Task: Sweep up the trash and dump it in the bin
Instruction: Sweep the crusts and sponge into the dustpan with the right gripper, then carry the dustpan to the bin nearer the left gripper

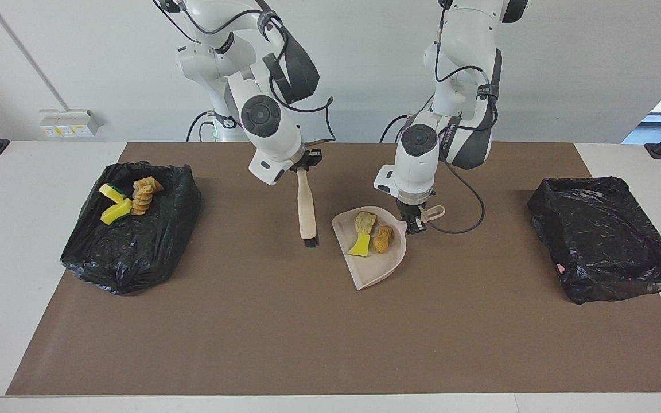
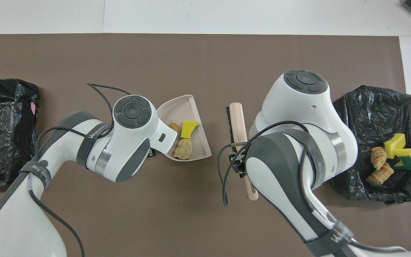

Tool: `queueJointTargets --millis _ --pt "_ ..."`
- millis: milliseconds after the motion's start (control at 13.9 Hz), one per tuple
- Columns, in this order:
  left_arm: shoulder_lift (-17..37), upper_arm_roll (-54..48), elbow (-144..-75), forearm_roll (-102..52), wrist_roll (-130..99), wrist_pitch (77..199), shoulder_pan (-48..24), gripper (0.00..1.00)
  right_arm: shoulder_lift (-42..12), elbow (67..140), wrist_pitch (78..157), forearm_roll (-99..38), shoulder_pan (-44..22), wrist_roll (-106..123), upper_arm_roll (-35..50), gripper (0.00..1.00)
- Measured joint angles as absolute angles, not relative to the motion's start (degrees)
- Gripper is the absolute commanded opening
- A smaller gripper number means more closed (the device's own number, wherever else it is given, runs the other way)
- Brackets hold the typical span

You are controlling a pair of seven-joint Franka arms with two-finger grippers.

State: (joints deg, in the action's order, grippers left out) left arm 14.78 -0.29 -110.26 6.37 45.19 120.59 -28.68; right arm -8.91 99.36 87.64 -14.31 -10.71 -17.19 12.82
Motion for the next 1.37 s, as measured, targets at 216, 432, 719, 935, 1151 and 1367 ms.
queueJointTargets --millis 216,432,719,935,1151,1367 --pt "14.1 -0.2 -109.9 6.4 49.1 120.7 -26.5 0.00 -5.1 99.5 83.0 -11.7 -8.8 -17.9 12.8 0.00" --pt "12.1 0.0 -109.2 6.4 54.2 120.5 -22.8 0.00 -1.6 102.1 80.3 -11.4 -8.4 -20.5 12.8 0.00" --pt "6.4 0.2 -109.0 6.4 64.0 116.8 -15.2 0.00 7.5 118.3 87.3 -12.4 -10.5 -23.6 13.3 0.00" --pt "3.4 0.4 -109.0 6.4 72.1 115.7 -7.0 0.00 11.8 126.4 92.3 -16.1 -17.2 -31.8 13.9 0.00" --pt "1.6 0.7 -109.0 5.9 78.6 114.7 2.9 0.00 12.0 128.8 99.9 -18.1 -23.5 -33.9 14.1 0.00" --pt "1.3 0.9 -107.9 2.1 88.6 114.2 12.9 0.00 9.1 130.2 108.3 -18.4 -27.4 -35.3 14.1 0.00"
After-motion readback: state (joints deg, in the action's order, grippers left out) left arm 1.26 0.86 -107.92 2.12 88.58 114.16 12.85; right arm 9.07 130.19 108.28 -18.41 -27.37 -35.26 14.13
